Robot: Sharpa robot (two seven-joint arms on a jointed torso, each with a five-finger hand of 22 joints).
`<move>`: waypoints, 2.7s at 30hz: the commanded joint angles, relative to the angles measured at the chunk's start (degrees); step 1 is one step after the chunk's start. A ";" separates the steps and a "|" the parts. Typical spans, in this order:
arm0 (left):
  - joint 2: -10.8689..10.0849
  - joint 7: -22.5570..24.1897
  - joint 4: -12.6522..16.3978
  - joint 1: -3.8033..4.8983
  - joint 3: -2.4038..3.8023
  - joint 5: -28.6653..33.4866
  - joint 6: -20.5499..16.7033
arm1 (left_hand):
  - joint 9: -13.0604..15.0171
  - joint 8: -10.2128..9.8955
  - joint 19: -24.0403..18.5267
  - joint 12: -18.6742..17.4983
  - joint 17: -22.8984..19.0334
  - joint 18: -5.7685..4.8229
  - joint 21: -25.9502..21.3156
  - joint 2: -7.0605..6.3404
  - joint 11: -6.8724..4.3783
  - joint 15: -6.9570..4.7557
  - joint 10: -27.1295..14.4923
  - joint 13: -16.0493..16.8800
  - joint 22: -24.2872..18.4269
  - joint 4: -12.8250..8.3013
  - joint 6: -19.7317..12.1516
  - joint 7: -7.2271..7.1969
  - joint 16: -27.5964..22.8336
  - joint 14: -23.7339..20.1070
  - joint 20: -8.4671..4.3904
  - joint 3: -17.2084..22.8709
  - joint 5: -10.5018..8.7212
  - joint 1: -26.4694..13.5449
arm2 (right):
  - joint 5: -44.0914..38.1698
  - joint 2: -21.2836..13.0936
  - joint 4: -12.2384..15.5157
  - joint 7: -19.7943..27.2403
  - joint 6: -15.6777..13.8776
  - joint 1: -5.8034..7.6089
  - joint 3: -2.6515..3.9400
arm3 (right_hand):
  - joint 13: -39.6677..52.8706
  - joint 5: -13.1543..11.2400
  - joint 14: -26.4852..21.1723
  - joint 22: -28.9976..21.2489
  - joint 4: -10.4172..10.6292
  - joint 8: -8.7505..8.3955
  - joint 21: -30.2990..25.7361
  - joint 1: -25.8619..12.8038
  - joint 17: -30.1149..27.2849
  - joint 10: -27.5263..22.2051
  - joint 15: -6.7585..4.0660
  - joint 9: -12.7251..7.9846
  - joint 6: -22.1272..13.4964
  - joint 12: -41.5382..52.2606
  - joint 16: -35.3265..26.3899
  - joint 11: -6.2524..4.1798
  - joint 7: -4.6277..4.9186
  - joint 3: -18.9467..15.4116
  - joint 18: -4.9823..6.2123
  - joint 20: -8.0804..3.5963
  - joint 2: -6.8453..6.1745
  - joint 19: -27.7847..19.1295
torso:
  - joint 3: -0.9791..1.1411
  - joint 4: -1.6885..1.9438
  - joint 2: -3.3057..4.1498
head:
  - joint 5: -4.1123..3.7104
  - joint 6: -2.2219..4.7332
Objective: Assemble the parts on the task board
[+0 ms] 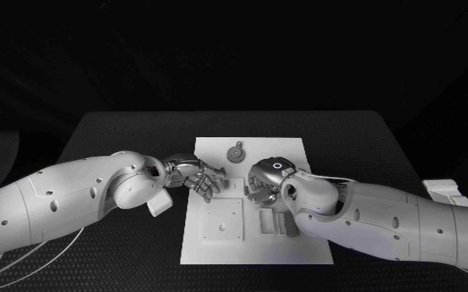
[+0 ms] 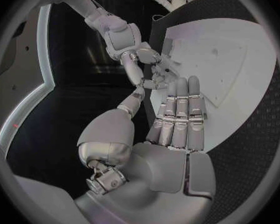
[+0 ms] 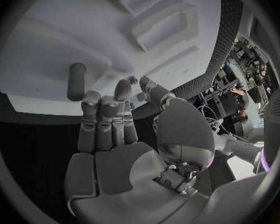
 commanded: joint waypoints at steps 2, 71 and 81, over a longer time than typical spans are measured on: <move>0.11 0.38 0.02 0.01 0.01 -0.13 0.87 | -0.08 0.31 -0.27 0.21 0.07 1.20 -0.04 -0.04 -0.21 -0.10 0.28 0.09 0.06 -0.38 0.27 -0.14 -0.28 0.45 -0.20 0.02 -0.12 0.69 | 0.92 -0.41 0.28 3.27 -3.03 0.34 0.09 | -0.12 0.05 -1.38 0.11 0.24 -3.36 -1.02 0.62 -0.07 -2.03 0.81 -1.43 -3.98 -0.58 -0.62 0.98 1.30 0.09 1.65 0.22 -1.31 -1.04 | -0.02 0.03 0.01 | -0.06 0.04; 0.34 0.21 -0.10 0.01 -0.02 -0.20 0.81 | -0.22 0.26 -0.28 0.17 0.41 1.21 0.00 -0.41 -0.22 -0.12 0.29 0.20 0.07 -0.59 0.02 -0.04 -0.62 0.56 -0.23 0.15 -0.12 1.61 | 7.07 3.68 -5.70 6.03 2.45 -0.16 0.08 | 3.47 0.06 -4.21 1.02 -0.76 -9.59 -0.77 5.87 0.99 -6.50 2.67 -19.81 -5.09 5.45 1.76 2.84 3.38 -0.87 1.65 1.96 2.54 -3.33 | -0.02 0.08 0.04 | -0.13 -0.58; 0.33 0.10 -0.10 0.01 -0.03 -0.38 0.93 | -0.23 0.29 -0.28 0.17 0.49 1.20 0.01 -0.50 -0.22 -0.12 0.29 0.22 0.08 -0.61 0.02 -0.04 -0.68 0.60 -0.23 0.16 -0.12 1.87 | 6.95 4.11 -5.68 5.96 1.56 -0.54 0.08 | 3.06 0.06 -3.68 1.09 -1.57 -7.86 -0.13 6.26 1.00 -5.89 1.95 -20.07 -1.83 6.18 2.28 2.00 2.43 -1.30 1.65 1.72 4.20 -3.16 | 0.03 0.05 0.03 | 0.00 -0.86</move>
